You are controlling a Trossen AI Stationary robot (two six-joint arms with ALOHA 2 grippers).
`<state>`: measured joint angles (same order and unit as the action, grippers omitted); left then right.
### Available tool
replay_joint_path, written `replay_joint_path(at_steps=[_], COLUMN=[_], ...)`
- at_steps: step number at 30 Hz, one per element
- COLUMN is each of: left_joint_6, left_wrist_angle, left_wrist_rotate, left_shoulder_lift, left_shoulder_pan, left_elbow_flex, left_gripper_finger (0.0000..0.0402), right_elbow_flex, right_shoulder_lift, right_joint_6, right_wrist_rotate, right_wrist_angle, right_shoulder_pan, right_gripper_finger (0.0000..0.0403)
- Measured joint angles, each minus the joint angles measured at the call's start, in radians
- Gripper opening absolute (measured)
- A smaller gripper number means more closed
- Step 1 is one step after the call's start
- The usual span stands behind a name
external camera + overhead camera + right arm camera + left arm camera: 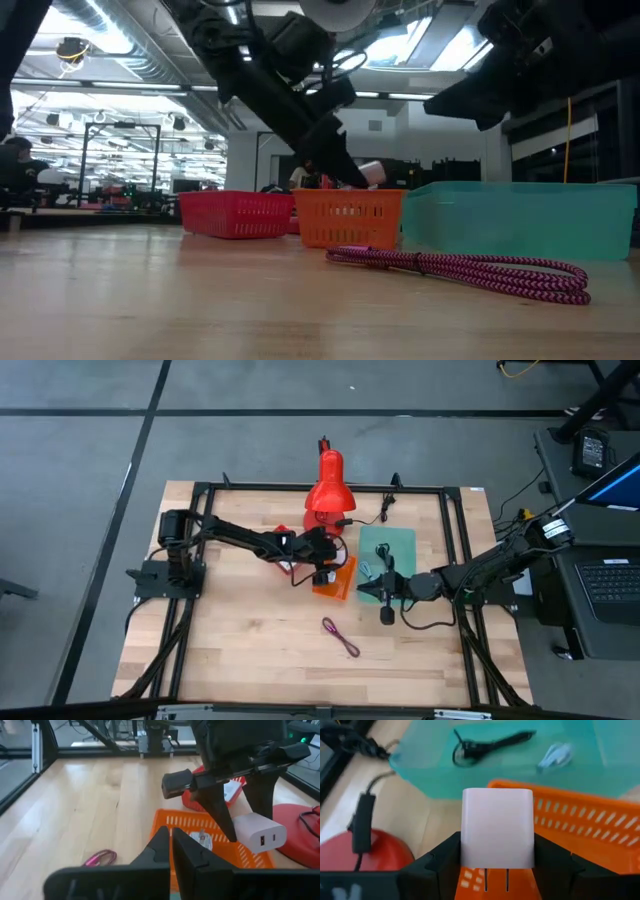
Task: Pick and place items into bin
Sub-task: Put the white charger adapter into the orange bin
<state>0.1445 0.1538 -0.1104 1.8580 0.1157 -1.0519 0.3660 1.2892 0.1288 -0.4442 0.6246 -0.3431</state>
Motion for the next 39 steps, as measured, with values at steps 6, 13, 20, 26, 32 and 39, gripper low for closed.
replay_joint_path(at_steps=[6, 13, 20, 26, 32, 39], left_joint_6=[0.000, -0.002, -0.027, -0.022, -0.010, -0.019], left_wrist_angle=[-0.002, -0.009, -0.009, -0.010, -0.010, -0.009], left_wrist_rotate=[0.004, 0.029, 0.031, 0.081, 0.087, 0.076], left_shoulder_lift=[0.007, 0.007, 0.007, 0.007, 0.006, 0.005], left_shoulder_pan=[-0.002, -0.004, -0.004, -0.011, -0.029, -0.037], left_elbow_flex=[0.000, 0.000, 0.000, 0.000, 0.000, 0.000], left_gripper_finger=[0.0199, 0.0211, 0.0217, 0.0216, 0.0215, 0.0223], right_elbow_flex=[0.000, 0.000, 0.000, 0.000, 0.000, 0.000], right_shoulder_lift=[0.000, 0.000, 0.000, 0.000, 0.000, 0.000], right_joint_6=[0.001, 0.001, 0.001, 0.001, 0.002, 0.016], right_wrist_rotate=[0.000, 0.000, 0.000, 0.000, 0.000, 0.000], right_wrist_angle=[-0.012, -0.013, -0.015, -0.016, -0.016, -0.016], right_shoulder_pan=[0.000, 0.000, 0.000, 0.000, 0.000, 0.000], right_gripper_finger=[0.0004, 0.0004, 0.0004, 0.0004, 0.0004, 0.0004])
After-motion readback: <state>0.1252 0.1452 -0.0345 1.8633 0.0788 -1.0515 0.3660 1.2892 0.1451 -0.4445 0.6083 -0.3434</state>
